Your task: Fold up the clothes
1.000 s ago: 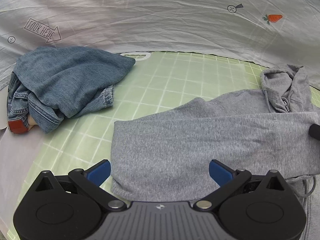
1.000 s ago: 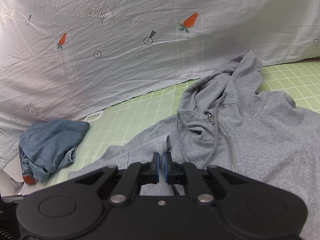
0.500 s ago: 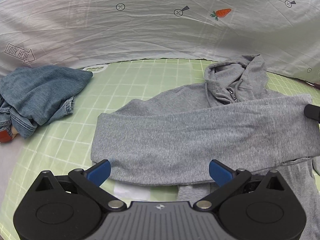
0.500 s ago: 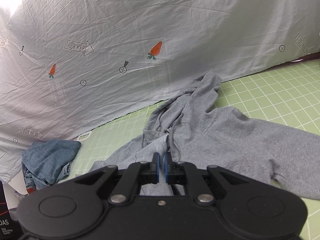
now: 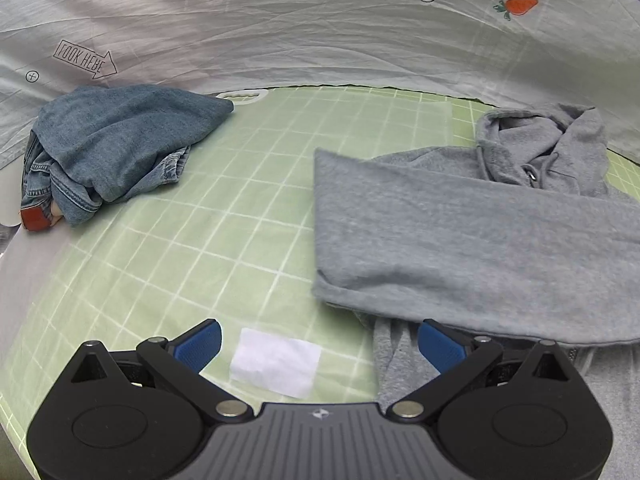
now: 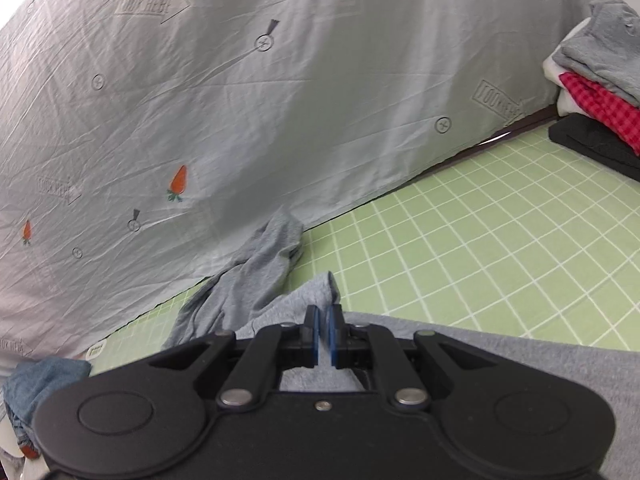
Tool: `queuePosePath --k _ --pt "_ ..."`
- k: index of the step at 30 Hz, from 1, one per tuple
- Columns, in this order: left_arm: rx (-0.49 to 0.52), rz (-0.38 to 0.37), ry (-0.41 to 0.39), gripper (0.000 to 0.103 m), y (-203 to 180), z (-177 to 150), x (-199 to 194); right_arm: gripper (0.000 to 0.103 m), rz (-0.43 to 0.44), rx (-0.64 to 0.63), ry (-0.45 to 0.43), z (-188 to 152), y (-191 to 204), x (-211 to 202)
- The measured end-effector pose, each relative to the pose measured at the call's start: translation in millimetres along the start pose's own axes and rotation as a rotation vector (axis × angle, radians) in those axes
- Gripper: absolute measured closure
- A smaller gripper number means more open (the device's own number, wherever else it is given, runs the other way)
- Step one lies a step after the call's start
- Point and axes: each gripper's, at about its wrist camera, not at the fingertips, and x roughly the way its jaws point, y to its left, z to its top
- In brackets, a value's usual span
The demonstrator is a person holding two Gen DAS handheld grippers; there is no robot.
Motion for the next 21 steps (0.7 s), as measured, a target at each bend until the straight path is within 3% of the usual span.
queuePosePath --k 5,8,17,21 --pt "0.087 0.035 0.046 0.0 -17.3 2.3 17.2 0.098 -0.112 0.141 -0.038 18.8 -58.6 10.6" --pt "0.147 0.059 0.053 0.0 -23.9 -5.7 22.9 0.098 -0.167 0.15 -0.052 23.1 -81.2 8.2" --pt "0.106 0.072 0.068 0.0 -15.2 -7.2 29.4 0.098 -0.313 0.179 -0.13 36.4 -128.6 -5.2" --pt "0.106 0.066 0.069 0.0 -14.9 -7.0 30.3 0.096 -0.375 0.159 -0.052 32.4 -137.5 9.0"
